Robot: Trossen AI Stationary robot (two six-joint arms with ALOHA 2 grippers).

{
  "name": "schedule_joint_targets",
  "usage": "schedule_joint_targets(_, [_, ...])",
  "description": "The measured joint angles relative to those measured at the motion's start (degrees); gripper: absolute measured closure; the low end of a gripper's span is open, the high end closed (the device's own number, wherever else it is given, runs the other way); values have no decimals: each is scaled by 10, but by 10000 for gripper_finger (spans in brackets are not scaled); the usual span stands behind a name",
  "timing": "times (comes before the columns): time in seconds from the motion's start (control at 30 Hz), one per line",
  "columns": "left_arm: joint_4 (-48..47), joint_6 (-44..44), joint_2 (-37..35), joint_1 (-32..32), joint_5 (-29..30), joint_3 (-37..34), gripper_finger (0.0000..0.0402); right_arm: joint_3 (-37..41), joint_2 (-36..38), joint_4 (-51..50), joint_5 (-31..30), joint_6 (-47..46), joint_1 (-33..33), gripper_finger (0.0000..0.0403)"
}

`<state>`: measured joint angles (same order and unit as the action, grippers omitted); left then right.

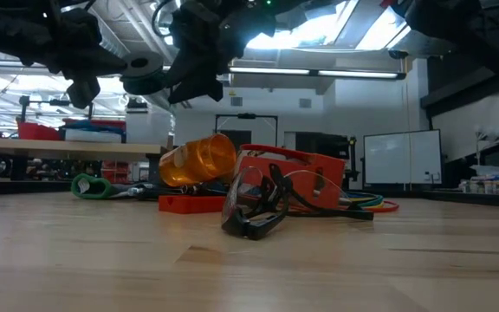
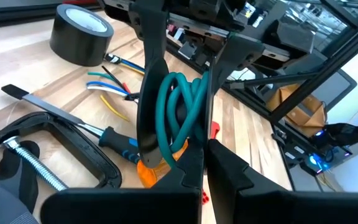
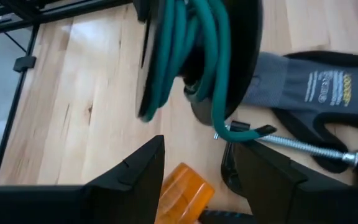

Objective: Coil cords
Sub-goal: Uncoil the green wire from the spool

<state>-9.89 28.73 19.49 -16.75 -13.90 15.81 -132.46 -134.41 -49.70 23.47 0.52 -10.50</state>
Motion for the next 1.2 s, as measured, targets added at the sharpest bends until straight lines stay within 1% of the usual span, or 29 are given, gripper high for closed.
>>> schedule_joint_targets(0.27, [-16,0,0,0,-1,0,401,0,0,-59,0,-2,0,210])
schedule_joint_targets(0.63, [-20,9,0,0,-2,0,401,0,0,12,-1,-2,0,210])
schedule_joint_targets(0.73, [-20,10,0,0,-7,0,401,0,0,26,-16,-2,0,210])
schedule_joint_targets(0.87, [-19,13,0,0,-8,0,401,0,0,31,-35,-2,0,210])
schedule_joint_targets(1.2, [-14,13,0,0,-7,0,401,0,0,29,-35,-2,0,210])
